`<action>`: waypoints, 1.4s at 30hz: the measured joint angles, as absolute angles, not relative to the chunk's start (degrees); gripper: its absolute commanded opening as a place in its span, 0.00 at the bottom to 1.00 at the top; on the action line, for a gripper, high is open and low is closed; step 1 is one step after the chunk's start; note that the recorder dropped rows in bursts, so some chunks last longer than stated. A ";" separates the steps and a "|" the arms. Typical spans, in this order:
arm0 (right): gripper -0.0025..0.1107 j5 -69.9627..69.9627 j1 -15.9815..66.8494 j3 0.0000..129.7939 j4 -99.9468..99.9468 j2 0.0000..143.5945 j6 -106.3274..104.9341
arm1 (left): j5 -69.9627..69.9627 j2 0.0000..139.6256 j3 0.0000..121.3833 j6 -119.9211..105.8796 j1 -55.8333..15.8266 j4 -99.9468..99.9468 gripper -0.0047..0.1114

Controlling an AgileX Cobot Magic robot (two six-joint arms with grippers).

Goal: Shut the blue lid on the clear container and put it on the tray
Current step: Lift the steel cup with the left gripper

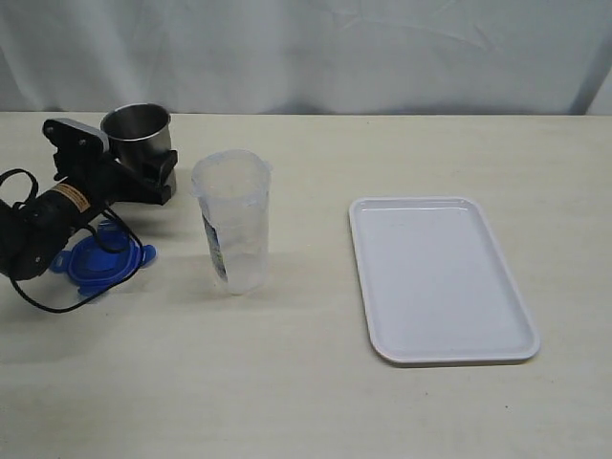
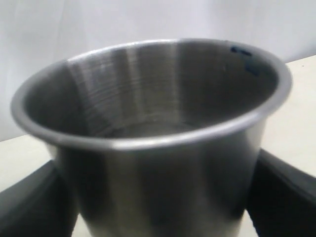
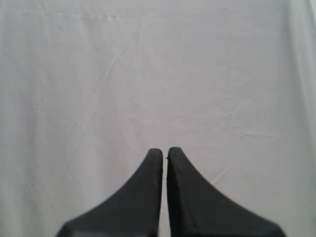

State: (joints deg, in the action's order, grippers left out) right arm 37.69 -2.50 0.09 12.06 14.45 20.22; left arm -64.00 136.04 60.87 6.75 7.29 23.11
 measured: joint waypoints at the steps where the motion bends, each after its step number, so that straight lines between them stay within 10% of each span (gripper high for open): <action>1: 0.06 37.69 -2.50 0.09 12.06 14.45 20.22 | -63.76 135.93 60.87 7.03 7.29 23.37 0.04; 42: 0.06 37.56 -2.50 0.09 12.06 14.45 20.22 | -62.61 122.96 57.01 8.89 7.29 29.15 0.04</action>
